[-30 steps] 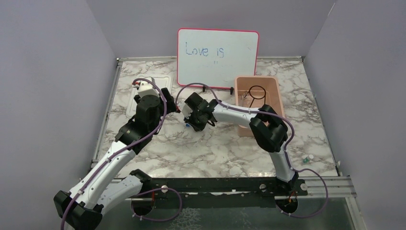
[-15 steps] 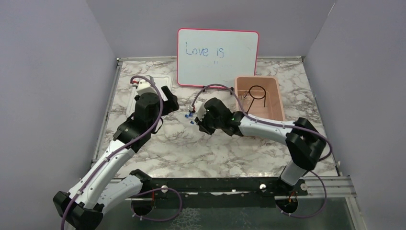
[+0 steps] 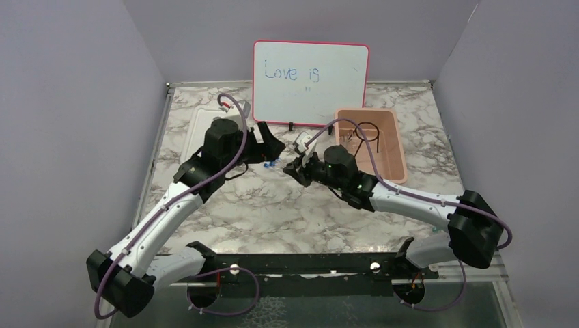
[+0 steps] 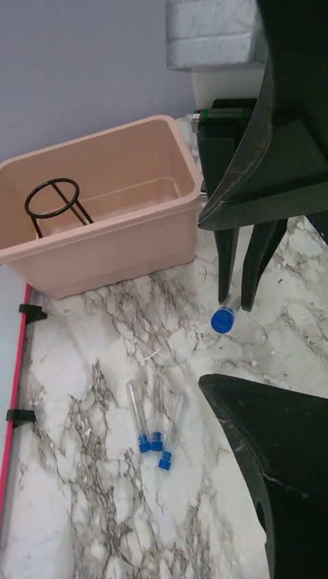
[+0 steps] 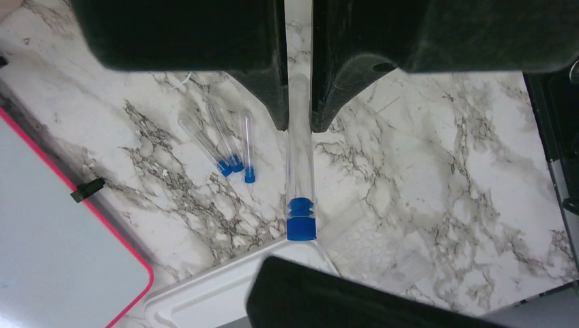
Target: Organize the chemistry lab equipment
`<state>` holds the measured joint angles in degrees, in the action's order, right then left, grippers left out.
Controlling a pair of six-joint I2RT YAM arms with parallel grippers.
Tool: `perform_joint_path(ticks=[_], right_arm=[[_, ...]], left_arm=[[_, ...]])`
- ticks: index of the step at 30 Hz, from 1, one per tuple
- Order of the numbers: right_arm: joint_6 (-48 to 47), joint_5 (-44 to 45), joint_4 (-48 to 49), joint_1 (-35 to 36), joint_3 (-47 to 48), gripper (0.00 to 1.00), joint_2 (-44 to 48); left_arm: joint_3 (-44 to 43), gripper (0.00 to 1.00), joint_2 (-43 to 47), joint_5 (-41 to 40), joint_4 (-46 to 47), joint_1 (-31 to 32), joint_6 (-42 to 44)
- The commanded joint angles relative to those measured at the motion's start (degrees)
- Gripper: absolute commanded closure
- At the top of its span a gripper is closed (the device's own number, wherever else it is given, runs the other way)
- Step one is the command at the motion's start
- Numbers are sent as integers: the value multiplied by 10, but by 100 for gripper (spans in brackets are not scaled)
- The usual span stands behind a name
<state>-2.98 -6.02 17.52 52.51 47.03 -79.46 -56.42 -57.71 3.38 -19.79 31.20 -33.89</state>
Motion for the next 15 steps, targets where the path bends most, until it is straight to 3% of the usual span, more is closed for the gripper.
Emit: perform_joint_path(ticks=[1, 15], right_arm=[[-6, 9, 54, 4, -7, 89, 24], [-13, 17, 55, 4, -1, 89, 11]], left_arm=[[-42, 24, -54, 104, -29, -2, -18], [-38, 70, -96, 105, -46, -2, -25]])
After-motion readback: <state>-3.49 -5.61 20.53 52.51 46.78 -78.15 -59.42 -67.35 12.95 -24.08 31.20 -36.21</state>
